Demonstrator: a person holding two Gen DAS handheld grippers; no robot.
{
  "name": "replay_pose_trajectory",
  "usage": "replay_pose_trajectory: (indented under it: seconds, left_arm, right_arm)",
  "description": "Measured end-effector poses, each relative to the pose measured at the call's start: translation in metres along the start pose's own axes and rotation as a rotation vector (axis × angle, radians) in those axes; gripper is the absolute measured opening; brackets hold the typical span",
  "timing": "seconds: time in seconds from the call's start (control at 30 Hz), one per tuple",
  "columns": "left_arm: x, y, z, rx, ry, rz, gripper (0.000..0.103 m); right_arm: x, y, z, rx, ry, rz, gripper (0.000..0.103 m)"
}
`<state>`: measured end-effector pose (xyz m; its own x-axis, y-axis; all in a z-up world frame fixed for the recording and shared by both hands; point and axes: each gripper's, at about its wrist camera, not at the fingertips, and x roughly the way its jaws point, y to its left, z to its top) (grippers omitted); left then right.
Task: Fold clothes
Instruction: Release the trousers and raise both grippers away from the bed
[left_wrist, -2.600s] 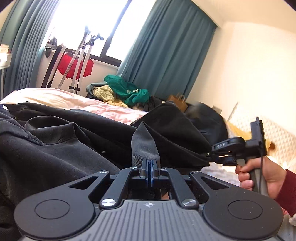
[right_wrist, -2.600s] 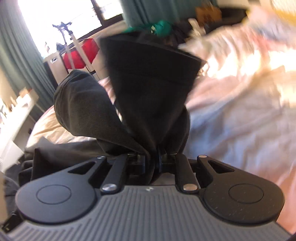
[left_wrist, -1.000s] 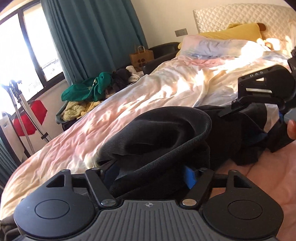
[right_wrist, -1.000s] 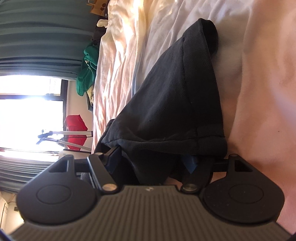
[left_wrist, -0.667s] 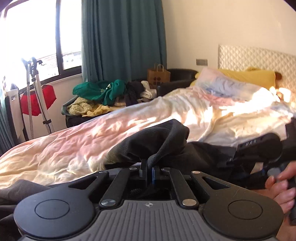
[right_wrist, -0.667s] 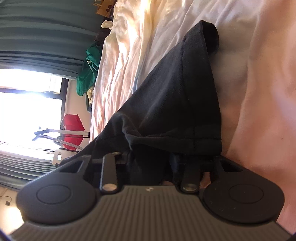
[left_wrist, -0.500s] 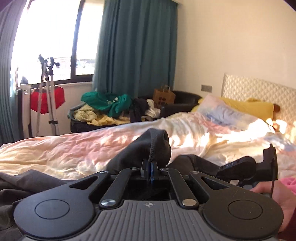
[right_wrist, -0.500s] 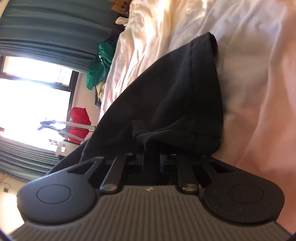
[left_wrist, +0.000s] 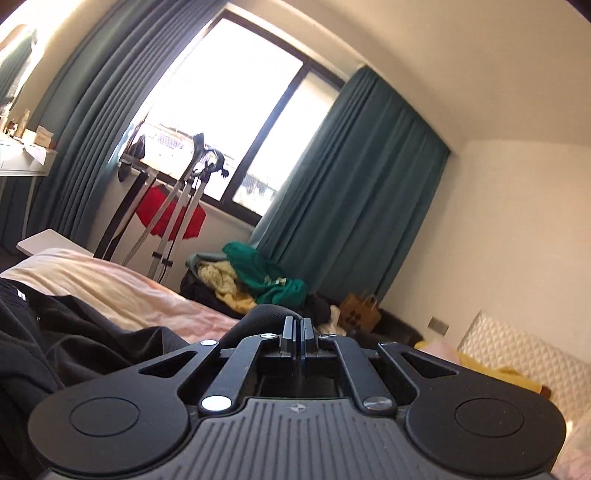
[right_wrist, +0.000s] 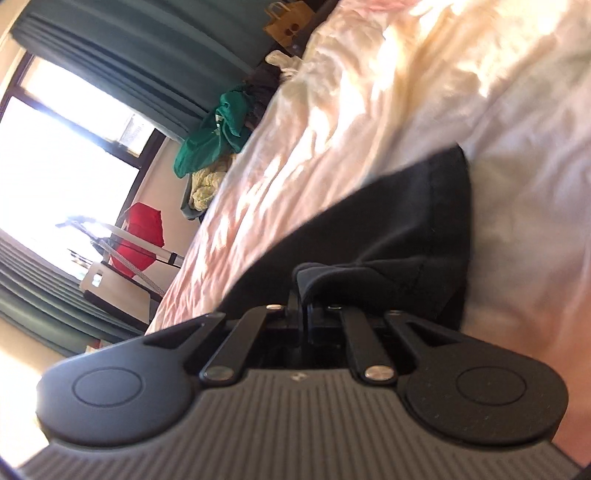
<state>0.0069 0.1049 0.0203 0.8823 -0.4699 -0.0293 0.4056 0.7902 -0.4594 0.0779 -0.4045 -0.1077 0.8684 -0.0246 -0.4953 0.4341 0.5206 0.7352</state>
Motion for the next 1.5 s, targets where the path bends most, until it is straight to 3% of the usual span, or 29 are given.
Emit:
replay_pose_trajectory:
  seconds: [0.23, 0.37, 0.5, 0.67, 0.77, 0.87, 1.07, 1.3, 1.5]
  left_arm:
    - [-0.033, 0.036, 0.026, -0.079, -0.152, 0.007, 0.002]
    - [-0.035, 0.041, 0.030, -0.070, -0.205, 0.021, 0.002]
    - [-0.021, 0.050, 0.023, -0.091, -0.205, 0.054, 0.002]
    - [-0.003, 0.066, 0.016, -0.102, -0.181, 0.110, 0.002]
    - [-0.001, 0.066, 0.015, -0.069, -0.184, 0.134, 0.002]
    - [0.005, 0.065, 0.015, -0.065, -0.161, 0.145, 0.002]
    - [0.024, 0.061, 0.014, -0.024, -0.078, 0.172, 0.003]
    - [0.036, 0.047, -0.009, 0.075, 0.015, 0.191, 0.002]
    - [0.052, 0.025, -0.019, 0.183, 0.066, 0.224, 0.002]
  right_arm:
    - [0.075, 0.145, 0.087, -0.195, -0.175, 0.064, 0.005]
    - [0.112, 0.194, 0.119, -0.253, -0.290, 0.071, 0.005]
    - [0.146, 0.188, 0.131, -0.283, -0.365, 0.001, 0.005]
    - [0.168, 0.143, 0.111, -0.360, -0.310, -0.078, 0.005]
    - [0.142, 0.130, 0.107, -0.398, -0.311, -0.055, 0.005]
    - [0.086, 0.117, 0.115, -0.381, -0.357, -0.001, 0.005]
    - [-0.034, 0.064, 0.109, -0.218, -0.396, 0.004, 0.005]
    - [-0.118, -0.032, 0.036, 0.050, -0.341, -0.055, 0.005]
    - [-0.137, -0.059, -0.010, 0.086, -0.277, -0.096, 0.005]
